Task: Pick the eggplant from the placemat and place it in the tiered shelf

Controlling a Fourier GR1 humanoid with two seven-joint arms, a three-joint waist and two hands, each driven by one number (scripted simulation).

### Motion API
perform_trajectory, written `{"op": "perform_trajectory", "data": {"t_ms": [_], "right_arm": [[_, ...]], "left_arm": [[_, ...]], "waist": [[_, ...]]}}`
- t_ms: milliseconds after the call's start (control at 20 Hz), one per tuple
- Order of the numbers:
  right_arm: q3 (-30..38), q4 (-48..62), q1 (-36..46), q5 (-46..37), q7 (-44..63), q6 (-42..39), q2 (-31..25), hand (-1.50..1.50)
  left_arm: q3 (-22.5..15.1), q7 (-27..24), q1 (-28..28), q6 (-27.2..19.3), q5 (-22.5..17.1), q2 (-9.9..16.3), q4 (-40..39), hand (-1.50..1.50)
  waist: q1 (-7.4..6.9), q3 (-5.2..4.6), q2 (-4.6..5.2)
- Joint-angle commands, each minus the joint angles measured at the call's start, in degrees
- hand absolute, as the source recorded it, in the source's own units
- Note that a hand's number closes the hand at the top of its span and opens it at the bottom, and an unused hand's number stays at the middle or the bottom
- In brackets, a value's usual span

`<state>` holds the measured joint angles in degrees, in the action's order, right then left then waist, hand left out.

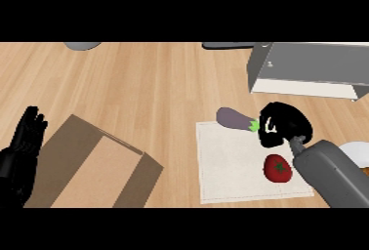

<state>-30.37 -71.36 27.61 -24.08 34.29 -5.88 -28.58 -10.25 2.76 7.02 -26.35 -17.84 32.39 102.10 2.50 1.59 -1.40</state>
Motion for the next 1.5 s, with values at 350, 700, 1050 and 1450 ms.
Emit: {"op": "perform_trajectory", "data": {"t_ms": [350,700,1050,1450], "right_arm": [[10.33,-28.03,-2.5,0.56,11.83,12.0,1.14,1.5],[19.88,-40.6,0.11,-2.65,26.98,9.45,-6.39,1.5],[28.76,-46.98,-5.19,-1.01,27.44,5.55,-11.84,1.5],[35.08,-31.12,-3.6,-1.49,15.28,9.41,-9.88,1.5]], "left_arm": [[0.97,0.3,-3.8,0.26,-2.99,-0.77,-2.25,0.0],[-1.55,-0.29,-5.68,-1.28,-1.85,-2.5,-2.46,0.0],[-3.55,-0.19,-7.65,-1.62,-0.33,-4.0,-4.39,0.0],[-2.88,-2.13,-10.11,0.62,-0.93,-4.6,-7.62,0.0]], "waist": [[2.34,-1.71,0.52],[0.1,-1.7,0.99],[-0.92,-1.61,1.23],[-2.21,-1.58,1.57]]}}
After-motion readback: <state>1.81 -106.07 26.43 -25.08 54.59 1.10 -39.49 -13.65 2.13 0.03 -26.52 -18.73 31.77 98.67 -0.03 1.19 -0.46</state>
